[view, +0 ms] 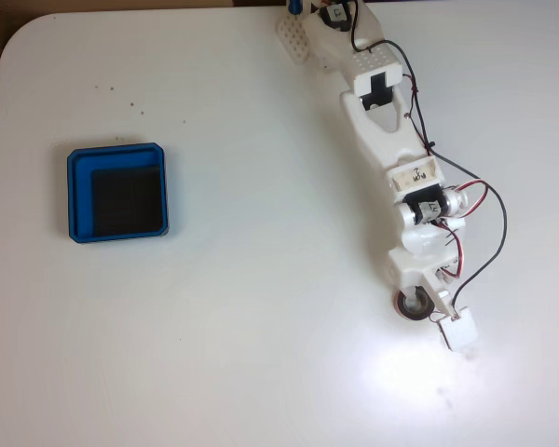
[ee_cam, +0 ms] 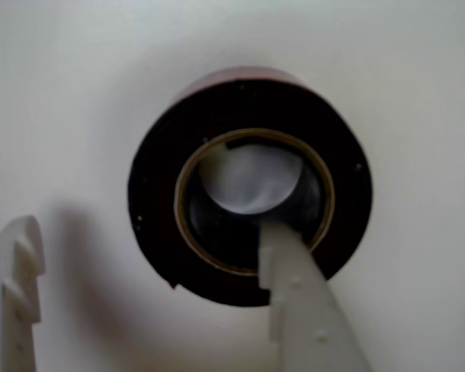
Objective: Pick the red roll and drop it in the blue box
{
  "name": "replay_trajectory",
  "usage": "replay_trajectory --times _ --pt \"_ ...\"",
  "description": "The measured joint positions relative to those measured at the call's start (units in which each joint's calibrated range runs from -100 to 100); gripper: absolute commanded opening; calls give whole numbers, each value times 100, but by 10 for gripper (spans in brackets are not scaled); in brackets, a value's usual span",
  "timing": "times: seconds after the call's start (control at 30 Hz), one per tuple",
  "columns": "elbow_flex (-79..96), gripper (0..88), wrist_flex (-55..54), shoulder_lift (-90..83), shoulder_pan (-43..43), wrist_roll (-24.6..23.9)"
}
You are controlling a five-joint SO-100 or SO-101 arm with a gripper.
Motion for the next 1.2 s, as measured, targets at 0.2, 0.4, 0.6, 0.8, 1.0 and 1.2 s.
replay_trajectory --times 0.2,0.4,0.6,0.8,1.0,1.2 --pt "0 262 0 0 0 0" --pt "0 262 0 0 0 0" --pt "0 262 0 42 0 0" --pt "0 262 0 271 0 0" --pt "0 262 0 271 0 0" --pt "0 261 0 271 0 0"
